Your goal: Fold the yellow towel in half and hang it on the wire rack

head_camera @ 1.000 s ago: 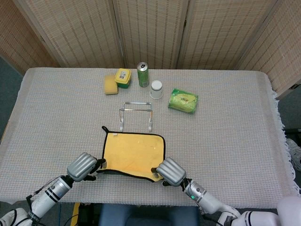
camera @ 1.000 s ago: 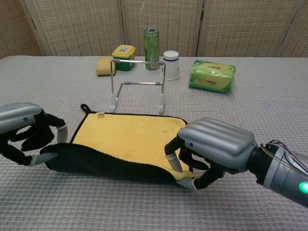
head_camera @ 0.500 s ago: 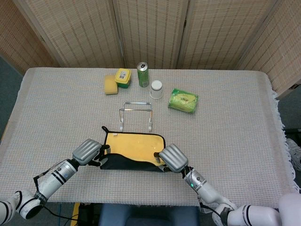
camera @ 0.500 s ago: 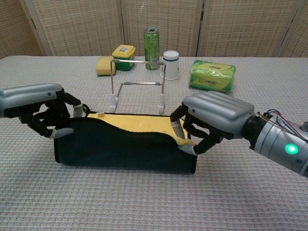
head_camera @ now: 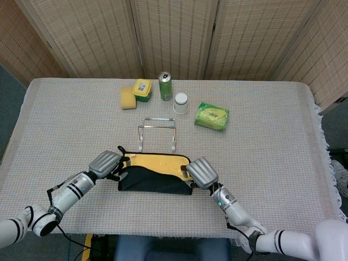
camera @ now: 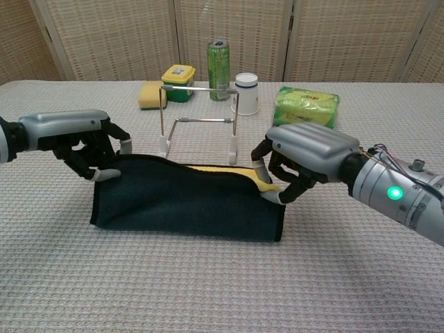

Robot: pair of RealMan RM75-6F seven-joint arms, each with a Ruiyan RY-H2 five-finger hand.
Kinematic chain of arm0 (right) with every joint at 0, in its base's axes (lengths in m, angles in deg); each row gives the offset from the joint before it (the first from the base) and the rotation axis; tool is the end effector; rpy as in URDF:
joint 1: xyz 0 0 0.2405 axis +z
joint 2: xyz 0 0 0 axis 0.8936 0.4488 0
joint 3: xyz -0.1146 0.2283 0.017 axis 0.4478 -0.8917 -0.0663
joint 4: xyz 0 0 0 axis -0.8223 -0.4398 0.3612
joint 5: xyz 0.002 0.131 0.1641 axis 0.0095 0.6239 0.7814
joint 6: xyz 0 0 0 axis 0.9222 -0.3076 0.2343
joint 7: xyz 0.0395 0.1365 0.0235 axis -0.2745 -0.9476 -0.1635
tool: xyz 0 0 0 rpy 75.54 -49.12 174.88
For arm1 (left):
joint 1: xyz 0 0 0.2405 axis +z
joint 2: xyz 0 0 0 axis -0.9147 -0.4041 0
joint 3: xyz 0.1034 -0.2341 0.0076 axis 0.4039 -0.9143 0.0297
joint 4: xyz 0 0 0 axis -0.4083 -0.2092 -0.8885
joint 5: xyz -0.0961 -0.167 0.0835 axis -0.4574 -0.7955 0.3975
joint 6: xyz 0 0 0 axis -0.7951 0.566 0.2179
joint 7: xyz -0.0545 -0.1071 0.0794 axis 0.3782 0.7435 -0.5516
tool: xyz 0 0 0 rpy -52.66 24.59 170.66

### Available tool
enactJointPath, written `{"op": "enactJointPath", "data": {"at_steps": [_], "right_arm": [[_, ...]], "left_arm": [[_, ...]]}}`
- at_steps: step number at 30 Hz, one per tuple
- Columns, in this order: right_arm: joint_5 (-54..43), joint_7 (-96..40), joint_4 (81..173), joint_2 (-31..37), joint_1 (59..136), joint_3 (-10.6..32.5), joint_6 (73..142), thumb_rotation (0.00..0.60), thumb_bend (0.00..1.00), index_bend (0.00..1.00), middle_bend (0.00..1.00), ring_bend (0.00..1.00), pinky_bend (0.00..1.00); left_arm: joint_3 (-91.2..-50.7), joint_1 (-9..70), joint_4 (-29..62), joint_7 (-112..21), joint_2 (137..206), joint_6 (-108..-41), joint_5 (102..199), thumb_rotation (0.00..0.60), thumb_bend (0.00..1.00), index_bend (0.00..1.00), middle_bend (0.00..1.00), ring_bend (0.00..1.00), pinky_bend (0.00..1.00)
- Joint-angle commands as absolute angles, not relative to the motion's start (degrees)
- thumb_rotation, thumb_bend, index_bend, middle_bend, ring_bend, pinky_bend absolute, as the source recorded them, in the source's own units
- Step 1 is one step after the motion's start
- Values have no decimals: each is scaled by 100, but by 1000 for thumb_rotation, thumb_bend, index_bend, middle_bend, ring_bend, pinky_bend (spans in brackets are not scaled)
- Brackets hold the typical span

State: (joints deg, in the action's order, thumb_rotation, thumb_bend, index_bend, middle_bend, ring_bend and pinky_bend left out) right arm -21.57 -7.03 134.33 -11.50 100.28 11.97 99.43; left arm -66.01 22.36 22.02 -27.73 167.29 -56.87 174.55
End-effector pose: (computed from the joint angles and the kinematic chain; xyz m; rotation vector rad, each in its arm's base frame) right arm -0.1299 -0.2990 -0.0625 2.0040 -0.8660 1.0381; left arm -0.1883 0.3484 0.0137 -2.0609 -1.1487 -0.9528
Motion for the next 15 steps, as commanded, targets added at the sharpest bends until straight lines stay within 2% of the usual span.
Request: {"op": "enactJointPath", "data": {"at_steps": [1, 15], "right_arm": [[-2029, -627, 13312, -1230, 10095, 1120, 9924, 600, 350, 621, 899, 1000, 1000], [-1586, -388, 12775, -1514, 10393, 948, 9773, 600, 350, 622, 899, 1000, 1000]], "left_arm": [[-6651, 2150, 2042, -2725, 16826, -5583, 17368, 600, 441, 512, 887, 797, 870], [-6807, 1812, 1408, -2846, 17164, -5083, 16978, 600, 440, 498, 887, 797, 870]]}}
